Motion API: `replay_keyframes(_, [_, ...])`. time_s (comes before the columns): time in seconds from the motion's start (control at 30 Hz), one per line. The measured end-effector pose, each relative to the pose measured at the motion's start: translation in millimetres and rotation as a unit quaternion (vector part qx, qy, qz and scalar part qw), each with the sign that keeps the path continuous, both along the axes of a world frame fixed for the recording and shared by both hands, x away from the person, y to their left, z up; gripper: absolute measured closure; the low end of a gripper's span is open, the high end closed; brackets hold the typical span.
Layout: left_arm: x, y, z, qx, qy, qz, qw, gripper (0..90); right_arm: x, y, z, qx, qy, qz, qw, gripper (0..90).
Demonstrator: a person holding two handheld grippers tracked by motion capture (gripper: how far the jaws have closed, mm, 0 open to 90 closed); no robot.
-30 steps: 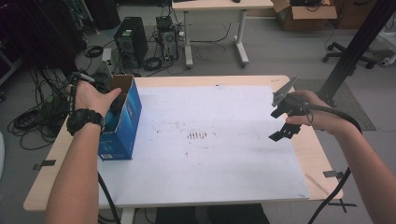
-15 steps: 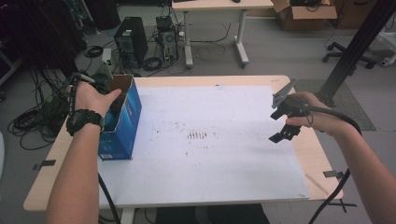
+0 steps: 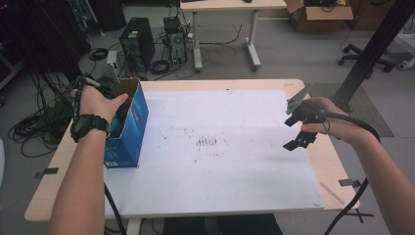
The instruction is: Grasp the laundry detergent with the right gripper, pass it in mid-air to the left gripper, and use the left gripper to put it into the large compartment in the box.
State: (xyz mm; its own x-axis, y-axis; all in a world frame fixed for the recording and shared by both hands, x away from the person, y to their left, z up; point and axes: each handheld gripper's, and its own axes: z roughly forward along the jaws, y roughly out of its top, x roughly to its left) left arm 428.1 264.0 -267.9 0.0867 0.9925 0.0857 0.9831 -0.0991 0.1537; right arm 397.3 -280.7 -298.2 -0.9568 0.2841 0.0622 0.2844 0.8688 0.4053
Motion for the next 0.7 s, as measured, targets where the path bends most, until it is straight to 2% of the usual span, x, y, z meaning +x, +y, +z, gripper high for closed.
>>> replay_keyframes(0.3, [-1.3, -1.6, 6.6, -0.005, -0.009, -0.004, 0.9999, 35.6, -1.3, 0.6, 0.4, 0.000, 0.001, 0.002, 1.0000, 3.7])
replay_keyframes(0.7, [-7.8, -8.6, 38.6, 0.004, -0.032, -0.022, 0.9993, 32.8, -6.4, 1.5, 4.3, -0.001, 0.000, 0.008, 1.0000, 3.7])
